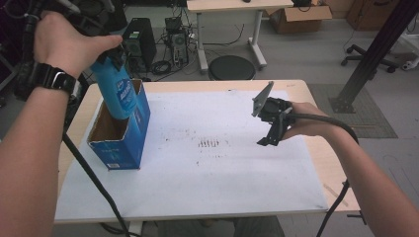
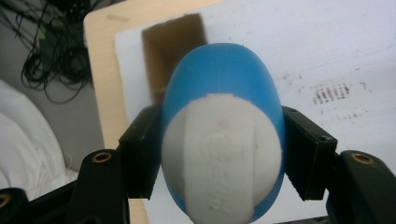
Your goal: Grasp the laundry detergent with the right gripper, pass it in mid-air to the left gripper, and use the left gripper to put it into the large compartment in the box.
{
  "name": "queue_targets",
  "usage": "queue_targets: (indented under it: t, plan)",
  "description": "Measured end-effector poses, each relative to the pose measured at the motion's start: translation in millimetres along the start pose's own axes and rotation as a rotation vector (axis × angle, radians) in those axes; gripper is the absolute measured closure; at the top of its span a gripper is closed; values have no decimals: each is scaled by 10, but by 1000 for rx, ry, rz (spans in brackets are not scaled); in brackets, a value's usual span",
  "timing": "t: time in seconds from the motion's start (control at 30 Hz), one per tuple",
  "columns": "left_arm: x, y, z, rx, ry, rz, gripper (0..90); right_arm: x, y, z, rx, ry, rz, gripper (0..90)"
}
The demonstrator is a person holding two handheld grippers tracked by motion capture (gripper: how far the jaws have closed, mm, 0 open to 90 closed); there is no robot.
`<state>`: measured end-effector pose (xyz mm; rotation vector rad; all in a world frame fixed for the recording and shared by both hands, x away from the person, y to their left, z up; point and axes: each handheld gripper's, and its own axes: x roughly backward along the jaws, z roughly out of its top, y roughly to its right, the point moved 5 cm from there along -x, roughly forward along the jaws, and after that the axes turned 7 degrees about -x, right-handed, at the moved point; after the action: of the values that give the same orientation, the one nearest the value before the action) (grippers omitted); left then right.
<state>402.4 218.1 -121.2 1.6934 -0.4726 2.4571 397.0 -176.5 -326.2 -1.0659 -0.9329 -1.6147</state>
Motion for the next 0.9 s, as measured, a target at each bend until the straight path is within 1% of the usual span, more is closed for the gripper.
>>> queue_targets:
  t: [0.07, 0.17, 0.23, 0.27, 0.4, 0.53, 0.57, 0.67, 0.73, 0.77, 0.8, 0.83, 0.9]
  plan:
    - [-16, -75, -33, 31, 2, 5, 383, 40, 46, -82, -8, -21, -19, 72]
    - [-56, -175, -77, 68, 1, 16, 383, 91, 102, -190, -28, -28, -25, 72]
    - [-86, -226, -100, 86, -5, 21, 383, 114, 130, -253, -42, -29, -27, 72]
    - [-100, -248, -106, 96, 3, 25, 383, 123, 144, -282, -46, -32, -31, 72]
    - [-174, -308, -132, 121, -3, 36, 383, 151, 172, -357, -63, -29, -37, 71]
    - [-274, -338, -159, 129, -16, 41, 383, 157, 173, -393, -68, -27, -35, 70]
    - [-274, -338, -159, 129, -16, 41, 383, 157, 173, -393, -68, -27, -35, 70]
    - [-362, -348, -180, 132, -23, 37, 383, 142, 174, -406, -67, -32, -32, 69]
    - [-459, -347, -199, 138, -32, 33, 383, 122, 169, -401, -67, -28, -27, 69]
    - [-459, -347, -199, 138, -32, 33, 383, 122, 169, -401, -67, -28, -27, 69]
    - [-530, -345, -212, 140, -37, 32, 384, 105, 167, -399, -65, -33, -26, 68]
    - [-530, -345, -212, 140, -37, 32, 383, 105, 167, -399, -65, -33, -26, 68]
    - [-596, -346, -224, 142, -41, 32, 383, 92, 162, -394, -65, -31, -22, 69]
